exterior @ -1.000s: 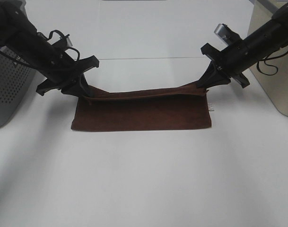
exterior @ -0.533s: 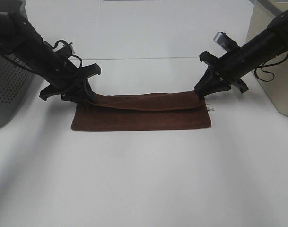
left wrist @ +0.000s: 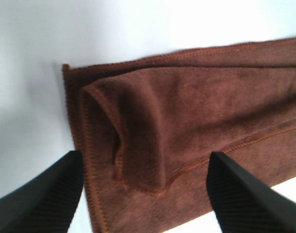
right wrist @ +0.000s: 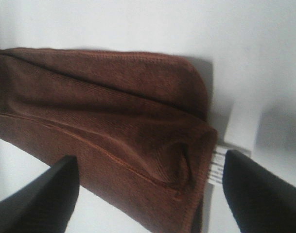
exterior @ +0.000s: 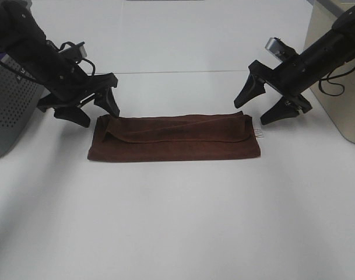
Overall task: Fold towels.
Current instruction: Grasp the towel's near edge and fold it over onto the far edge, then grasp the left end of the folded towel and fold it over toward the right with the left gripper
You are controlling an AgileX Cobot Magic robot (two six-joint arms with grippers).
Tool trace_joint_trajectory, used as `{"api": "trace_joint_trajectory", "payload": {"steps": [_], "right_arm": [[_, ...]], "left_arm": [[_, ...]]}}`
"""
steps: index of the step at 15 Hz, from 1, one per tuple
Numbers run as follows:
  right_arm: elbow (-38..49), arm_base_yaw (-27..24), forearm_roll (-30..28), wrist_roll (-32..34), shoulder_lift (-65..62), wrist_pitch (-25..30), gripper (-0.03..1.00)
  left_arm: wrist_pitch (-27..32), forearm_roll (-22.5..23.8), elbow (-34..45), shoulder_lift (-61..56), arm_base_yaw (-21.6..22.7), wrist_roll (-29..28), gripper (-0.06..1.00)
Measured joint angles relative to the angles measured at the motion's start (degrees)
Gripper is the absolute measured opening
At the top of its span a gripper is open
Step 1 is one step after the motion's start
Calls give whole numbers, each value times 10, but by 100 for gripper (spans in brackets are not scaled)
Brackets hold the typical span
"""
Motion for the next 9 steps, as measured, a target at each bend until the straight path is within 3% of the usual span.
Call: {"api": "trace_joint_trajectory", "payload": {"steps": [3, 4, 6, 9], "right_arm": [[0, 0, -55, 52, -14, 30, 77], [0, 0, -61, 55, -14, 37, 77], [0, 0, -63, 57, -14, 40, 77], [0, 0, -65, 57, -14, 39, 77]], "left_arm": [[25, 88, 0, -3, 1, -66, 68], [25, 94, 0, 1, 1, -72, 68], [22, 89, 0, 21, 1, -77, 69], [5, 17, -2, 45, 1, -66, 69]]}}
